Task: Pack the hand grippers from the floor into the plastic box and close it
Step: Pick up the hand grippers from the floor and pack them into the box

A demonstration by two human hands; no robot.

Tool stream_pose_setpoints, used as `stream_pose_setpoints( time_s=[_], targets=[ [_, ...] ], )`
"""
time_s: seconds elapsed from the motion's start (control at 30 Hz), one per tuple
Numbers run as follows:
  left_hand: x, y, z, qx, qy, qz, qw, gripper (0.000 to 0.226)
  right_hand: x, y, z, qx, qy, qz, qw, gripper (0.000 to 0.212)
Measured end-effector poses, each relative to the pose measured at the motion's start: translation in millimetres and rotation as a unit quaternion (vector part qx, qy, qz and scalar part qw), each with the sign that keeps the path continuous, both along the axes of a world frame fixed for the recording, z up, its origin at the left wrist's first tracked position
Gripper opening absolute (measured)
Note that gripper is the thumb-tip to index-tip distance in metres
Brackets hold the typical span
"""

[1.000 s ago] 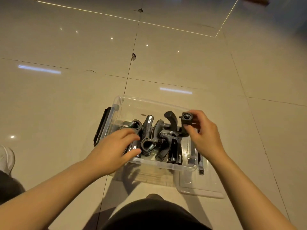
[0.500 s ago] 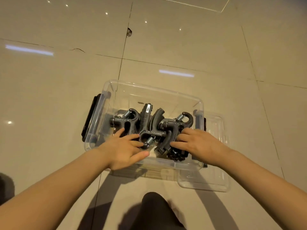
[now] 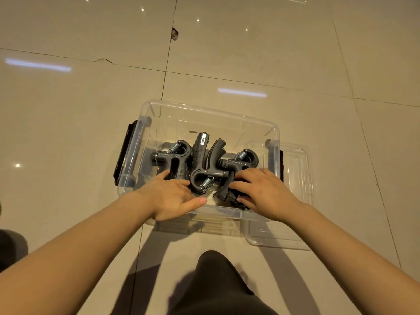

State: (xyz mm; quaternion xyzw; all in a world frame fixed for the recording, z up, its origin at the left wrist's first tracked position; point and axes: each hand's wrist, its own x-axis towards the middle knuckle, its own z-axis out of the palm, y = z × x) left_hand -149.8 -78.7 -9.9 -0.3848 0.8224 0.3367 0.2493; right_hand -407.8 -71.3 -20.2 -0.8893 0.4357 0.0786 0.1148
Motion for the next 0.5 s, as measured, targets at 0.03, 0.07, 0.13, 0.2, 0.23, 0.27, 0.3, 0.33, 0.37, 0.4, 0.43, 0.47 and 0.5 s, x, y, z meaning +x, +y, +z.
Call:
stream_pose_setpoints(
  time_s=[0.03,0.07,0.13,0.2,0.23,0.27,0.3,0.33,0.37,0.4,0.43,0.47,0.5],
  targets=[
    [2.1,1.1,-2.4,-0.019,0.010,0.007,1.000,0.086,2.5,0.0,0.0,-0.002,-0.008,-0.010,1.000,0.037],
    [4.6,3.0,-5.1,-0.054,0.024,0.016,0.998,0.085,6.3,-1.3,0.6,0.000,-0.024,-0.021,0.999,0.036],
    [8.0,8.1,-8.8,-0.165,0.053,0.036,0.984,0.081,18.6,-6.2,2.2,0.010,-0.065,-0.037,0.997,0.037],
    [9.0,14.8,-10.1,-0.264,0.111,0.077,0.955,0.070,35.5,-13.5,2.0,0.000,-0.087,-0.021,0.996,0.046],
    [10.9,18.0,-10.8,-0.304,0.146,0.111,0.935,0.062,44.3,-19.1,-0.3,-0.018,-0.084,0.002,0.996,0.053],
    [14.9,20.1,-11.0,-0.339,0.175,0.156,0.911,0.054,53.4,-26.2,-2.9,-0.036,-0.074,0.028,0.996,0.063],
    [20.4,20.7,-10.7,-0.371,0.188,0.204,0.886,0.048,62.1,-34.2,-6.4,-0.040,-0.056,0.053,0.996,0.072],
    [27.6,20.6,-10.2,-0.398,0.179,0.250,0.864,0.045,70.9,-41.8,-9.4,-0.033,-0.035,0.077,0.996,0.081],
    [35.9,20.6,-10.5,-0.414,0.155,0.292,0.848,0.044,79.7,-48.5,-13.7,-0.020,-0.012,0.099,0.995,0.088],
    [44.2,20.7,-12.1,-0.414,0.130,0.328,0.839,0.046,88.2,-53.8,-18.6,-0.010,0.008,0.124,0.992,0.094],
    [50.9,20.8,-14.5,-0.401,0.113,0.358,0.836,0.049,96.5,-57.5,-24.1,-0.008,0.024,0.148,0.989,0.099],
    [55.4,21.4,-18.0,-0.383,0.110,0.379,0.835,0.052,104.8,-59.8,-28.9,-0.008,0.037,0.170,0.985,0.102],
    [57.7,22.4,-22.1,-0.370,0.119,0.393,0.833,0.053,112.2,-60.7,-33.8,-0.004,0.049,0.186,0.981,0.105]
  ],
)
